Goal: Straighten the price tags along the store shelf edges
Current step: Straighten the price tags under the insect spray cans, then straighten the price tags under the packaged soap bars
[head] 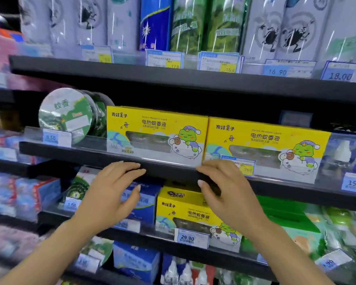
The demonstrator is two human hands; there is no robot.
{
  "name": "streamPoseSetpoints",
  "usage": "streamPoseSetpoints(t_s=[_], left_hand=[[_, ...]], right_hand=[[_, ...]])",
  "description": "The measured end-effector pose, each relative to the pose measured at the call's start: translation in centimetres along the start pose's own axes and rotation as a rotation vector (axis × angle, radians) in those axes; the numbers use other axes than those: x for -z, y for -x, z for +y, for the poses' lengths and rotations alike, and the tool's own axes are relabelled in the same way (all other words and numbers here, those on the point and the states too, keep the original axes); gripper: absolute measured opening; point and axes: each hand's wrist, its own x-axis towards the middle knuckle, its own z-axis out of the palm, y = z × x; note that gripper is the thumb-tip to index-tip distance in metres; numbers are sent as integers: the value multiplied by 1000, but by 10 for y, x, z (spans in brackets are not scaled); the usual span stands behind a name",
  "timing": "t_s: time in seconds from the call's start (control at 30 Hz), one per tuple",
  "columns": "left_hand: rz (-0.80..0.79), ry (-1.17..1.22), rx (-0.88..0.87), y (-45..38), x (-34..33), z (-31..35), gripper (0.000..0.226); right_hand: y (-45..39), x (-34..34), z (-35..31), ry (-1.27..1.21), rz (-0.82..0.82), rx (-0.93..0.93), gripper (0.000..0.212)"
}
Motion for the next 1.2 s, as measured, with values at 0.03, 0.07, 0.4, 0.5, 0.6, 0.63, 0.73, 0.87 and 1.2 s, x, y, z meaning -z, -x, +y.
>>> streamPoseSetpoints(t_s=[0.03,0.07,0.4,0.5,0.6,0.63,0.73,0.87,1.2], left_hand=[[-4,-24,17,2,5,-4,38],[-10,-49,30,5,11,-8,39],[-128,-359,304,56,69,-59,58],[-113,-398,321,70,85,-79,58],[-75,-403,312,77,98,-104,56],[-72,-405,310,78,101,-114,56],[-93,-406,297,79,109,-144,56],[-126,-371,258,83,124,-181,55],[-213,-335,226,140,174,-267,56]], right_hand=[[-7,-5,-5,-14,-5,33,38],[-13,-11,-11,-32,-9,64,38],[-58,-80,-68,-276,-91,259,40],[-73,-97,-92,-276,-86,312,41],[-90,-113,-114,-264,-73,345,41],[-96,-119,-121,-265,-63,348,41],[-112,-136,-142,-264,-38,335,41],[-126,-159,-175,-252,-13,316,40],[-133,-232,-263,-276,-92,306,40]])
